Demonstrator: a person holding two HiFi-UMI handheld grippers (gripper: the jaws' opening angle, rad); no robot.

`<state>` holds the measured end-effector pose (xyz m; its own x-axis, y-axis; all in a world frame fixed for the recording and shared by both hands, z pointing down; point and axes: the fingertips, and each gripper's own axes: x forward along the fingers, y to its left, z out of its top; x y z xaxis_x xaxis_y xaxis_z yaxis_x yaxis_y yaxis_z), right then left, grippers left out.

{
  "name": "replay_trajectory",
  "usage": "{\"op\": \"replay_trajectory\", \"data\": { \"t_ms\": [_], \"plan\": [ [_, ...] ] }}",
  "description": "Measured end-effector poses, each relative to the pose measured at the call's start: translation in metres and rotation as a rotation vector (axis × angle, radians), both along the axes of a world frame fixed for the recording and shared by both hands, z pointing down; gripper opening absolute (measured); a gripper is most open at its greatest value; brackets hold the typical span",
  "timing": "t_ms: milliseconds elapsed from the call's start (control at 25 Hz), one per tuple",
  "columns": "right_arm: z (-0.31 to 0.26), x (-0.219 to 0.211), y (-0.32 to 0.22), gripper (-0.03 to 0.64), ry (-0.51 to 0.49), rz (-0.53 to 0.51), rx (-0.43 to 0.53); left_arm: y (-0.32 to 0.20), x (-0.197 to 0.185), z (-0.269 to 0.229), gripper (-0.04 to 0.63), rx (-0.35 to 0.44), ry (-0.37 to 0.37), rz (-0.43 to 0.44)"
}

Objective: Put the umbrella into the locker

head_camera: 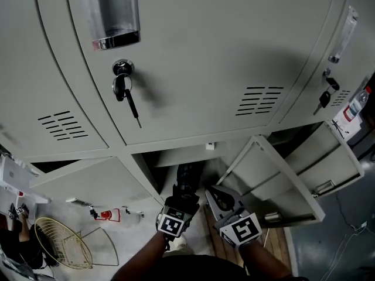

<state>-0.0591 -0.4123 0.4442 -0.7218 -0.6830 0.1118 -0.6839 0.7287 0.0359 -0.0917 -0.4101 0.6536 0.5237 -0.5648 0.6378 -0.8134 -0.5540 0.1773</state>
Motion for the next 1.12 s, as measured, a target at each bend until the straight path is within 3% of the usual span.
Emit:
{"op": "replay_trajectory", "data": {
  "t_ms": [240, 560, 1120],
  "plan": [
    [-0.003, -0.002, 0.001, 0.031, 0.006, 0.008, 0.008, -0.02, -0.012, -0.002, 0.305, 0.049, -0.016, -0.042],
    [-0.007, -0.007, 0.003, 0.031, 0.011, 0.006, 0.039, -0.051, -0.013, -0.004, 0.305, 0.096, -0.041, -0.036],
    [-0.009, -0.012, -0.001, 0.031, 0.008, 0.033, 0.034, -0.095, -0.017, -0.006, 0.307, 0.079, -0.044, -0.058]
  ]
}}
